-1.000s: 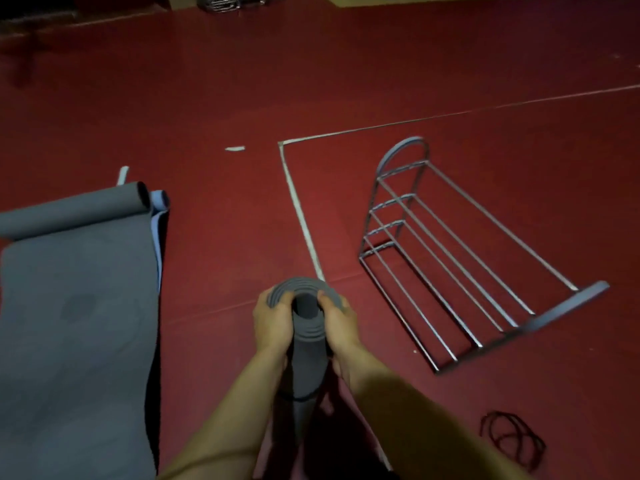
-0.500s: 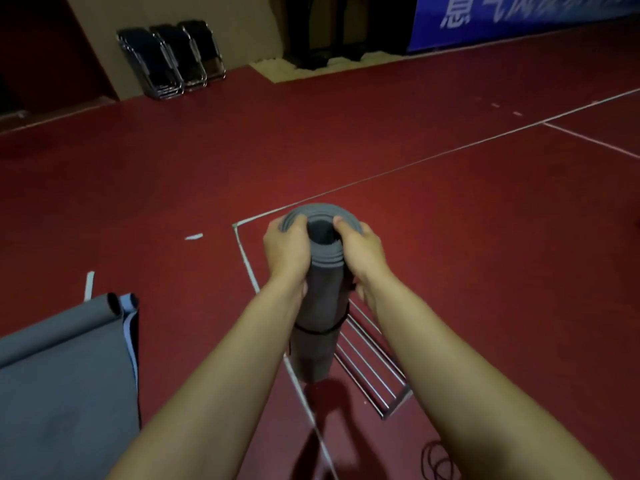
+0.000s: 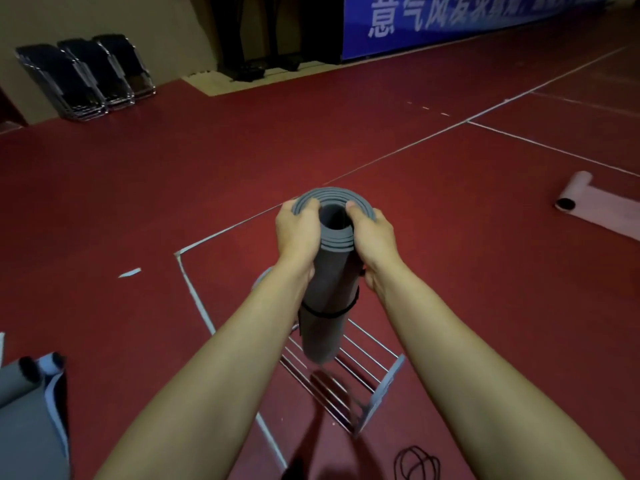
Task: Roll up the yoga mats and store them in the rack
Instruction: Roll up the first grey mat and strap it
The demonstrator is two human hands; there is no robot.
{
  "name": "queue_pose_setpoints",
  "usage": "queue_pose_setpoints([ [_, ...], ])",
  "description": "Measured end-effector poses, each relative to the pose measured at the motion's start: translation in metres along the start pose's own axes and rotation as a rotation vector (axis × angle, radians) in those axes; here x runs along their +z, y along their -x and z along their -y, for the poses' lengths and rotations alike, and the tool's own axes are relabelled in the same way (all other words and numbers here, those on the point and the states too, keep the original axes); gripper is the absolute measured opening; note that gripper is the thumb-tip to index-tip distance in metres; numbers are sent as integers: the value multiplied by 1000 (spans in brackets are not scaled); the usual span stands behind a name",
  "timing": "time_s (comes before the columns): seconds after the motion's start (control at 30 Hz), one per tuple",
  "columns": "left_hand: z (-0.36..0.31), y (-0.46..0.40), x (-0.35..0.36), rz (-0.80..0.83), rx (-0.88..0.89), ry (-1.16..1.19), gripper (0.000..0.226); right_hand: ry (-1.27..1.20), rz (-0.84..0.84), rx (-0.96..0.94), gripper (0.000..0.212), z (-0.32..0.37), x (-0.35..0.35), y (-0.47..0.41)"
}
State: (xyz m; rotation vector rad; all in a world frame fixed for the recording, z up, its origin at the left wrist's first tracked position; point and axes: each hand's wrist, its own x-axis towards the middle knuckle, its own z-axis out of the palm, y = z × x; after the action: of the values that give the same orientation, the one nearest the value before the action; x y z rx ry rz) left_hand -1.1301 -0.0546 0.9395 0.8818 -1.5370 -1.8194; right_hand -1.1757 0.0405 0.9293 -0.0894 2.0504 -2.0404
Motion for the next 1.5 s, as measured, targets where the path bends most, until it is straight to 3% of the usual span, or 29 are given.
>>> queue_pose_setpoints([
  [0.17,49,-49,35,112,-95,-38,43,45,-77,52,29,-32,-10,-55],
  [0.33,123,-108,51,201,-223,-173,13,158,-109,202,25,-101,-3,-113],
  [0.47,202,-136,53,255,-426,-234,13,240,-76,339,26,-178,-4,-148],
  [0.6,264,-154,59,238,-498,-256,32,365,-37,446,40,-236,-8,-178],
  [0.73,356,-167,50,270,-544,-374,59,359,48,511,19,-279,-18,-193],
  [0.87,380,-153,48,285,-621,-492,44,482,166,602,41,-326,-35,-197],
  [1.0,409,-127,52,210,-642,-576,25,548,263,651,42,-372,-52,-201],
  [1.2,472,-94,70,26,-840,-449,18,626,376,738,48,-420,-83,-213],
  [1.5,502,-94,79,-22,-780,-407,29,667,442,713,46,-442,-106,-242],
])
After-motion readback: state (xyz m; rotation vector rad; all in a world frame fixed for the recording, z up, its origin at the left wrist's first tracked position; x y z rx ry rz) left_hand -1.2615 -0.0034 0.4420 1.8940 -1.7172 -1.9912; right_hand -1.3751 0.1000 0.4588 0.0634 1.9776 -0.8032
